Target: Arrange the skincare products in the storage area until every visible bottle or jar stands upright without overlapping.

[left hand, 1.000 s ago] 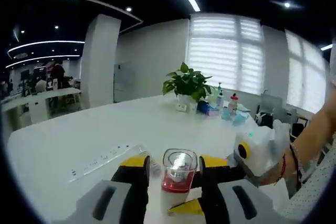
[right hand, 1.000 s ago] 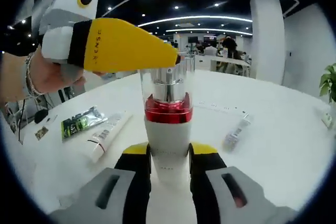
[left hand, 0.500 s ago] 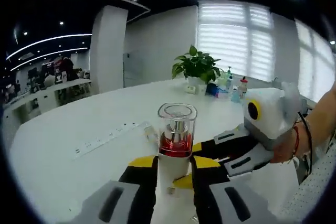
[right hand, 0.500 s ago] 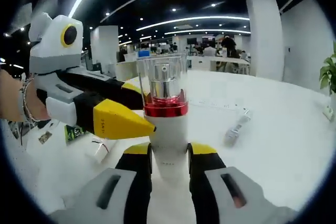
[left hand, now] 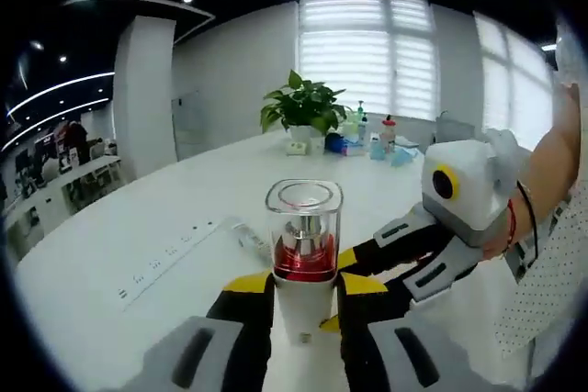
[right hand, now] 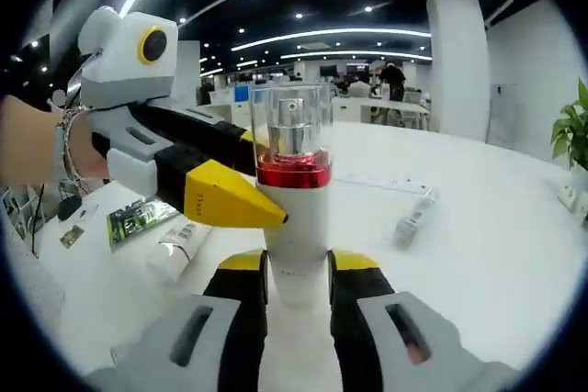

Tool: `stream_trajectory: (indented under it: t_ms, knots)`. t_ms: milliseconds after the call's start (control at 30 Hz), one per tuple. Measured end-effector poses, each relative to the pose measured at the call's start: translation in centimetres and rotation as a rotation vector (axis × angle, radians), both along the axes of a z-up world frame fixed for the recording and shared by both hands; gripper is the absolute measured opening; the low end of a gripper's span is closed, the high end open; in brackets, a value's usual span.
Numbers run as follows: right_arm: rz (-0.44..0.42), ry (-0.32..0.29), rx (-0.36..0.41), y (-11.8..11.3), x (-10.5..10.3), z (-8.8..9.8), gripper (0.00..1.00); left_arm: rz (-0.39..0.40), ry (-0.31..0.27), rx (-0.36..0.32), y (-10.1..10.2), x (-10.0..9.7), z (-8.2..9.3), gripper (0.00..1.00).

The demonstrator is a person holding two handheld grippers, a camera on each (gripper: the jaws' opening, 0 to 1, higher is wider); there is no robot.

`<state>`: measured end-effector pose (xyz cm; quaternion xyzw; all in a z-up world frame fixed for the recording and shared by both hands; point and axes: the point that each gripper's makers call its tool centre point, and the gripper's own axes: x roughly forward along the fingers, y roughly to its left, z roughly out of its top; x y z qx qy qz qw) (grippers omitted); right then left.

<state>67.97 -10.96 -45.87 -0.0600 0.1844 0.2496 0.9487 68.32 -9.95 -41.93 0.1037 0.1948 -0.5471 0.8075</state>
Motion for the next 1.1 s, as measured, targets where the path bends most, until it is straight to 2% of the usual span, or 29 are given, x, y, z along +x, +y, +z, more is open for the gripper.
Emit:
stream_trajectory:
  t_ms: [433,667,900,1033,1100]
  knots:
    - [-0.055,-0.008,-0.028,0.7,1.0,-0.2,0.23,-0.047,-0.018,0.007,0.5,1.0,-0.1,0.27]
    - [-0.068,-0.012,-0.057,1.0,1.2,-0.2,0.23,-0.066,-0.065,0.048,0.7,1.5,-0.2,0.28]
    - [-0.068,-0.010,-0.092,1.0,1.2,-0.4,0.19,-0.045,-0.060,0.056,1.2,1.8,-0.1,0.28]
    - [-0.067,-0.011,-0.085,0.6,0.9,0.0,0.14,-0.027,-0.052,0.026,1.8,1.5,0.7,0.27]
    - [-0.071,-0.025,-0.058,0.3,0.8,0.7,0.14,-0.003,-0.048,-0.018,2.3,1.4,1.5,0.26]
